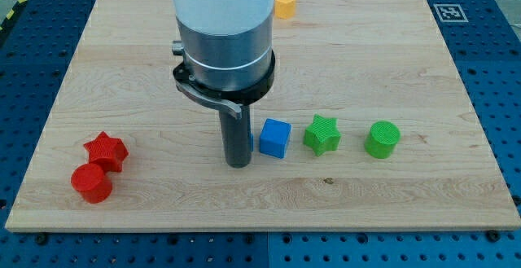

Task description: Push the red star towards center

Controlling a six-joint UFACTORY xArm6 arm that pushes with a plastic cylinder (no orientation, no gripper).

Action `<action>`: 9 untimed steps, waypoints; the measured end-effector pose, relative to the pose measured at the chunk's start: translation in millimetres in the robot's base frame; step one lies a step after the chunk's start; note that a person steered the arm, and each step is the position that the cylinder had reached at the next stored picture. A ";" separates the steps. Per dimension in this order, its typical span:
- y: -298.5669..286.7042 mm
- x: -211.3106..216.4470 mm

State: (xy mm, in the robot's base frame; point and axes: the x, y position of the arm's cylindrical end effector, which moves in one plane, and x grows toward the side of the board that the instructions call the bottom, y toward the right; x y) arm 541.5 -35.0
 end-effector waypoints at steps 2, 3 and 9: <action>-39.3 36.4; -86.9 50.0; -196.1 55.0</action>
State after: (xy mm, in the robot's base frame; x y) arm 596.5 -231.1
